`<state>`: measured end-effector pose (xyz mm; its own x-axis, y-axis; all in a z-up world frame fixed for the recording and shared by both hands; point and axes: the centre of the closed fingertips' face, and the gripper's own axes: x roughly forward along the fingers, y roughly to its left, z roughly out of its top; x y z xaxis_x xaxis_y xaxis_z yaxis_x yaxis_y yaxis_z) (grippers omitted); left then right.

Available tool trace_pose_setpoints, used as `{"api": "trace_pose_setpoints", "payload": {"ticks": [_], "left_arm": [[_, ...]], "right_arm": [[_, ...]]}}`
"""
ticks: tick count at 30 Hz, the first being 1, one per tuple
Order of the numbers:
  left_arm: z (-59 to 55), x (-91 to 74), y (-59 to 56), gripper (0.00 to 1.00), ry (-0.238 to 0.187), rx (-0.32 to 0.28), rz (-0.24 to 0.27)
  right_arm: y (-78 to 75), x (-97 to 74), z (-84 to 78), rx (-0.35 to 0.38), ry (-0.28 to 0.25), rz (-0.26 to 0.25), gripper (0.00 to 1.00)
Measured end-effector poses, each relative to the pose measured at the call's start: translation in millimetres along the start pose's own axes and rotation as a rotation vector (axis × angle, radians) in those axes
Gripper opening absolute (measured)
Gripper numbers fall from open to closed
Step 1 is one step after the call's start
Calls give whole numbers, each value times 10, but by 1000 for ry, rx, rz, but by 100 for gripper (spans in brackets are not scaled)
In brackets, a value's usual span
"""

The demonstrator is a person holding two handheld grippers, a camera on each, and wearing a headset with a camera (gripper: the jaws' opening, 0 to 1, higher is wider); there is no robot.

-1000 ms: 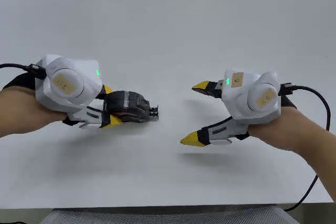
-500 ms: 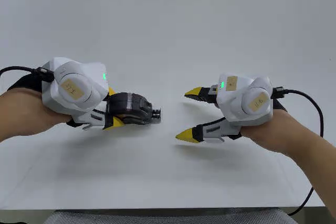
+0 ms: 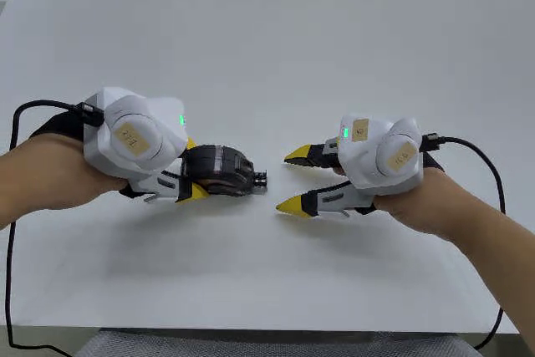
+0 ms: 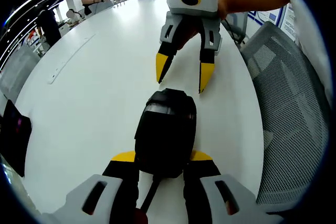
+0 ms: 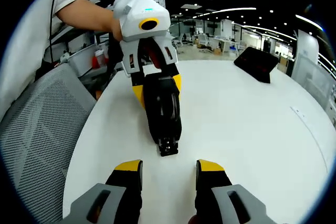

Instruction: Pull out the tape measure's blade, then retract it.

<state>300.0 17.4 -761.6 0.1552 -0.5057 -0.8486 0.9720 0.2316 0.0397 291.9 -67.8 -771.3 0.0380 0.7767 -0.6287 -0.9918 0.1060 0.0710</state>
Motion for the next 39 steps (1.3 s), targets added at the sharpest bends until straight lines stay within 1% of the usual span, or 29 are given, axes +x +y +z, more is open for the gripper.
{"api": "trace_pose_setpoints", "payload": {"ticks": [10,15,24,27,29,39], "left_arm": [[-3,5,1,28,1,-4,-3],[-6,8,3,28,2,-6,-7],[-5,7,1,28,1,-10,-8],[-3,5,-1,28,1,-11,-8],[-1,4,-2,28,0,-11,-8],[1,2,-4,28,-1,-9,-7]], "right_arm": [[26,109,101,-34,-23,30,26],[13,163,124,-47,-22,35,24],[36,223,171,-59,-32,59,15],[38,243,169,-58,-28,61,15],[43,248,165,-65,-26,64,14],[36,284,145,-81,-24,52,13]]}}
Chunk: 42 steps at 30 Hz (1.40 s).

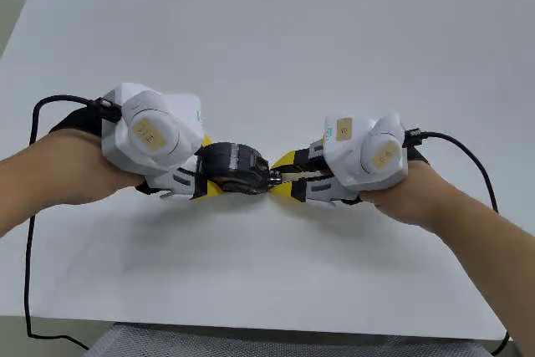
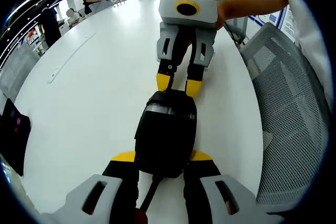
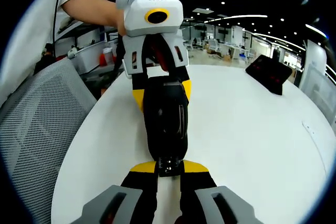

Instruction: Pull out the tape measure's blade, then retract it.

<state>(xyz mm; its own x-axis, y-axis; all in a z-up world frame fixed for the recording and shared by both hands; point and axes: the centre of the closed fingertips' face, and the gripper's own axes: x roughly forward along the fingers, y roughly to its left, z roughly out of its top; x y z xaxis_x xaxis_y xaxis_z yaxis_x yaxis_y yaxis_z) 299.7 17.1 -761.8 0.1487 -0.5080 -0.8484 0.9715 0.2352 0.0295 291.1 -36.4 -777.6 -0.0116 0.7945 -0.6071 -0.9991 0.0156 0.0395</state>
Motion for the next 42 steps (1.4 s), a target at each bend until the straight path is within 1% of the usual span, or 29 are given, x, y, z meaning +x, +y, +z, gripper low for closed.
{"api": "trace_pose_setpoints", "payload": {"ticks": [5,7,8,9,11,14,17,19,24,28,35,42], "left_arm": [[4,-3,-3,28,0,0,1],[-1,-2,-3,27,10,-13,-4],[-8,0,-1,27,29,22,2],[-10,3,-5,27,39,34,3],[-12,2,-2,27,37,25,0],[-17,0,-2,27,30,29,-4],[-21,1,-2,27,36,30,-2],[-22,0,-3,27,40,30,-2],[-21,-2,-5,27,40,27,0],[-23,2,-8,27,47,42,2],[-16,4,-11,27,45,41,1],[-15,3,-9,27,46,36,2]], "right_arm": [[-6,-3,4,1,-2,0,12],[-9,-3,1,-12,3,0,11],[-7,-2,0,-12,5,0,11],[-6,-2,-1,-11,6,1,11],[-4,-3,1,-8,7,1,10],[3,-11,-2,-10,9,3,10],[14,-23,-13,-18,9,4,10],[13,-22,-9,-9,5,3,10],[12,-39,-26,-13,8,-3,10],[26,-48,-38,-15,6,-2,10],[29,-56,-50,-15,11,0,10],[14,-143,-110,-18,23,0,10]]}}
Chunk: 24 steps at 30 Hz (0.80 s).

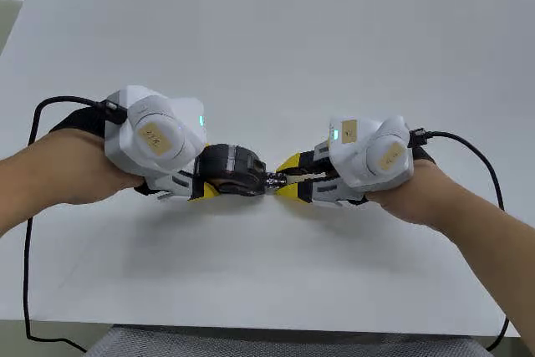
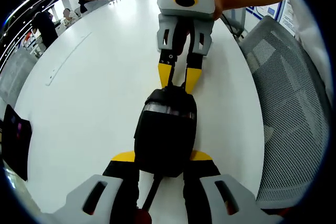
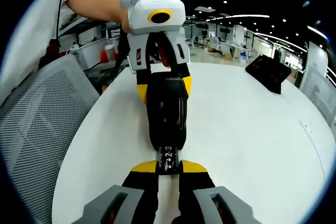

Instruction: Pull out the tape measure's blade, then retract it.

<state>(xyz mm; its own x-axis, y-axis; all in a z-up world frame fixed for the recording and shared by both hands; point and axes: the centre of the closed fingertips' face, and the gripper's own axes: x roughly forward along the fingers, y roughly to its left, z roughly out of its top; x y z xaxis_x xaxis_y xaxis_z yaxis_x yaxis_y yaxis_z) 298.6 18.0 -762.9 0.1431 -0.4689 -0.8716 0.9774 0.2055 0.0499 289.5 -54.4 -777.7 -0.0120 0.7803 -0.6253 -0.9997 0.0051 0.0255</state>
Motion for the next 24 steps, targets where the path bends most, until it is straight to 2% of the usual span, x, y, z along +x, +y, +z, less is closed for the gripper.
{"api": "trace_pose_setpoints", "payload": {"ticks": [24], "left_arm": [[-2,2,3,27,8,1,-2]], "right_arm": [[-4,-248,-176,14,35,-15,10]]}}
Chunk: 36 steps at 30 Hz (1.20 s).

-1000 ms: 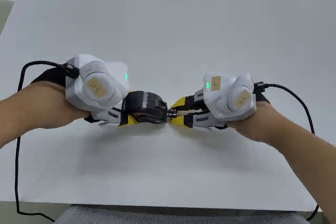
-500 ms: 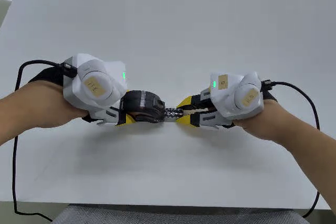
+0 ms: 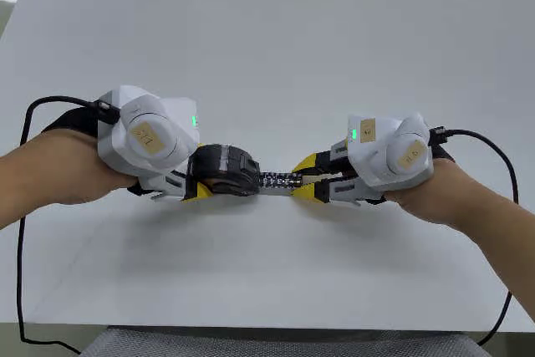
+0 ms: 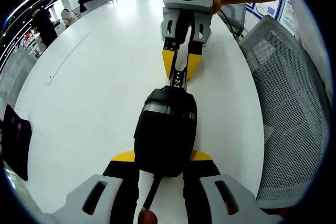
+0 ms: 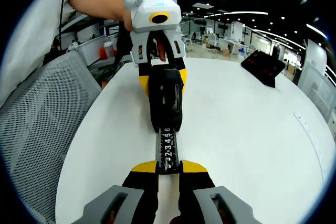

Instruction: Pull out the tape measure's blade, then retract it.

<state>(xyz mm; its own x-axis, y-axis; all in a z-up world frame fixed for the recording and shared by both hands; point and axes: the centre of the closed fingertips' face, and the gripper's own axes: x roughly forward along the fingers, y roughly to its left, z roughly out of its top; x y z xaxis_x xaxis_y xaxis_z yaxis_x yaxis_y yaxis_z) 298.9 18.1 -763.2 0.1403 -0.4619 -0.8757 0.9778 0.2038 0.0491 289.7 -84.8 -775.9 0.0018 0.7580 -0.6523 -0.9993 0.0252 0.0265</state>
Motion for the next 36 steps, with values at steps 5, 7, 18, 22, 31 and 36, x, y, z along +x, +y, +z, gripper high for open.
{"api": "trace_pose_setpoints", "payload": {"ticks": [5,7,18,22,31,36], "left_arm": [[1,2,0,27,1,1,-1],[2,2,1,27,-1,-1,0],[5,1,0,27,5,3,-1],[3,3,0,27,9,5,-3],[2,2,-2,27,11,5,-2],[1,2,-2,27,11,4,-3]], "right_arm": [[-4,-49,-43,0,10,-4,10],[-4,-69,-53,1,12,-6,10],[0,-158,-131,1,30,-16,10],[-11,-195,-174,3,38,-20,10],[-18,-276,-241,2,54,-25,10],[-25,-319,-286,4,65,-28,10]]}}
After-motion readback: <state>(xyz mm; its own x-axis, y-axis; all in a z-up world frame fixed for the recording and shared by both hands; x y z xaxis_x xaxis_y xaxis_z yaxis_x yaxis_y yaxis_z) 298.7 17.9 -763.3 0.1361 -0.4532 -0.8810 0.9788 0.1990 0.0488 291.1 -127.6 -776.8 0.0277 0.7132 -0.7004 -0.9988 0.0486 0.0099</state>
